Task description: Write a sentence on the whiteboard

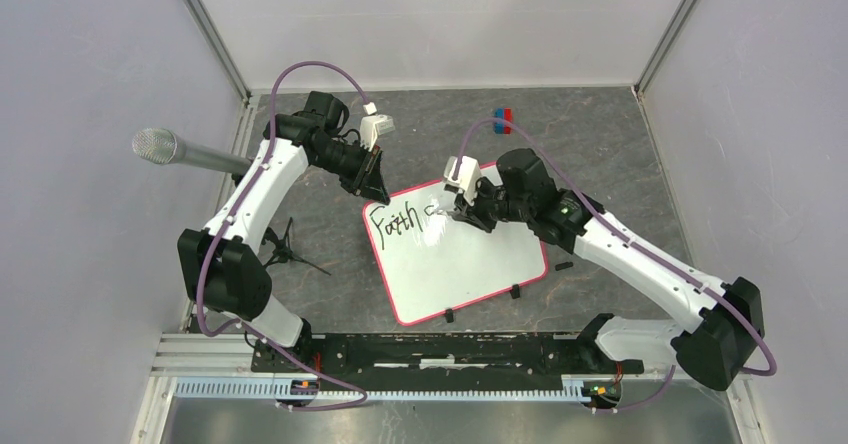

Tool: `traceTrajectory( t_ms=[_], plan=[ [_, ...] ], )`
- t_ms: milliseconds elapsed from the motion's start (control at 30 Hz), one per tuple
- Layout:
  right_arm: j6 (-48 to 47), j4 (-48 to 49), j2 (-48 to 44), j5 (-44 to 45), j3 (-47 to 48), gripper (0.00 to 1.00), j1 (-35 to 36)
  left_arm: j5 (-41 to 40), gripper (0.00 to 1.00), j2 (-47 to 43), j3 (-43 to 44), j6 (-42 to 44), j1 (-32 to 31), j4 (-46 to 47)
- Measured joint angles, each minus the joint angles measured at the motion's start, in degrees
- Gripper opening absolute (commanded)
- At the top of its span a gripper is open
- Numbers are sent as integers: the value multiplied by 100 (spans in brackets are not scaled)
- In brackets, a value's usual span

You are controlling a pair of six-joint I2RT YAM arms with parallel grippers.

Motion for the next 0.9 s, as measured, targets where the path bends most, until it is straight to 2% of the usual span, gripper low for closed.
traceTrajectory(
  t_ms=[600,900],
  plan=[
    [-20,-4,79,103,262,0,-173,-22,2,0,-7,0,0,0],
    [24,22,-111,-133,-140,0,-170,-28,2,0,-7,0,0,2]
  ],
)
